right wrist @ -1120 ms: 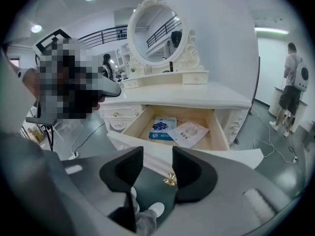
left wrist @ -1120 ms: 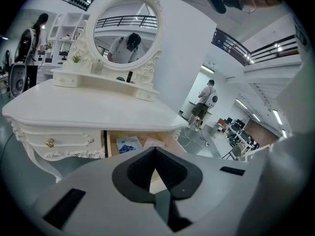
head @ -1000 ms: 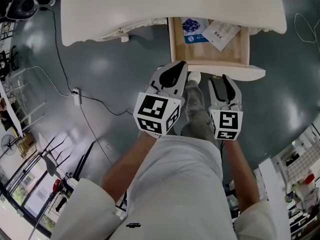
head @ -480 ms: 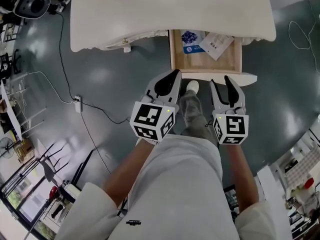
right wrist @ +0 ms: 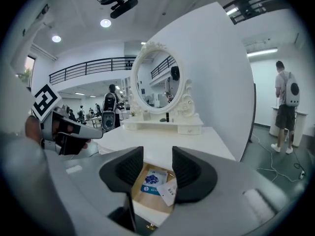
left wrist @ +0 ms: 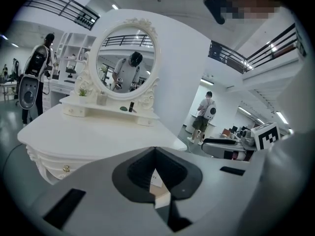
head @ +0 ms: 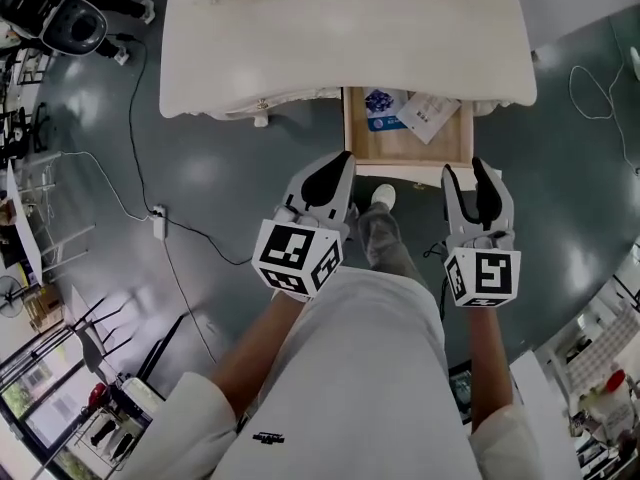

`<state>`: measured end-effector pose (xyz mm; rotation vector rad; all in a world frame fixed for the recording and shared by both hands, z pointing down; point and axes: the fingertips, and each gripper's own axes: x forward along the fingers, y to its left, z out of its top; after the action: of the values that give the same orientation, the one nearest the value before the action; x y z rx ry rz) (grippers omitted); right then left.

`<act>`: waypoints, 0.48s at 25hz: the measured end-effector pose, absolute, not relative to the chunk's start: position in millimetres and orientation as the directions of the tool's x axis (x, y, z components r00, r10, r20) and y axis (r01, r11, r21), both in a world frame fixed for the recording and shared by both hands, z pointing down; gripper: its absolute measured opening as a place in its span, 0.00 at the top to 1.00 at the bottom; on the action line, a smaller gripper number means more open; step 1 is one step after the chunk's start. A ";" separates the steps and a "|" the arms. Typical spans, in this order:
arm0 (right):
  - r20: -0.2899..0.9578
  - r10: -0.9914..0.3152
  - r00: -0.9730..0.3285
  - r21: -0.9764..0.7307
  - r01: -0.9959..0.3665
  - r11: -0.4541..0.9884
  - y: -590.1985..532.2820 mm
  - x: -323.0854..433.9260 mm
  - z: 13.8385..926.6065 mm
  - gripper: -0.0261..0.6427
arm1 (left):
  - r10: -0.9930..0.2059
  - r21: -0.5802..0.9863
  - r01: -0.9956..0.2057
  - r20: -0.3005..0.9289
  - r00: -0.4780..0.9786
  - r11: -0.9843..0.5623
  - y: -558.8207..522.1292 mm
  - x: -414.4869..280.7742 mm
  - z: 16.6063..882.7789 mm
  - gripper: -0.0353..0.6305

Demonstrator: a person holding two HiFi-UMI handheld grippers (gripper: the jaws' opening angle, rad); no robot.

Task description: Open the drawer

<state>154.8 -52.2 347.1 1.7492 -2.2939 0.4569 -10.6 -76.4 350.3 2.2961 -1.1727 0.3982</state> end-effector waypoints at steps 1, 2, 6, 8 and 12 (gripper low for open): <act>0.345 -0.899 -0.268 -0.109 -0.963 0.246 -53.0 155.9 340.6 0.67 | -0.663 0.318 -0.814 0.472 0.581 -0.487 -76.3 -10.0 346.6 0.94; 0.334 -0.903 -0.271 -0.107 -0.962 0.249 -53.4 156.9 334.4 0.67 | -0.667 0.315 -0.813 0.466 0.582 -0.489 -76.0 -9.2 343.1 0.94; 0.290 -0.912 -0.290 -0.095 -0.957 0.274 -57.1 159.7 312.7 0.67 | -0.684 0.296 -0.812 0.438 0.583 -0.503 -78.1 -5.9 329.4 0.94; 0.269 -0.917 -0.293 -0.085 -0.956 0.281 -59.0 161.5 301.0 0.67 | -0.694 0.287 -0.813 0.423 0.583 -0.507 -79.7 -6.3 320.4 0.94; 0.232 -0.927 -0.294 -0.069 -0.956 0.285 -61.3 166.4 277.2 0.67 | -0.715 0.276 -0.816 0.394 0.578 -0.508 -81.3 -9.4 301.5 0.94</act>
<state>166.4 -61.3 277.2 1.7708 -2.3970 0.2929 -9.4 -81.3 301.5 2.3808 -1.2297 0.3187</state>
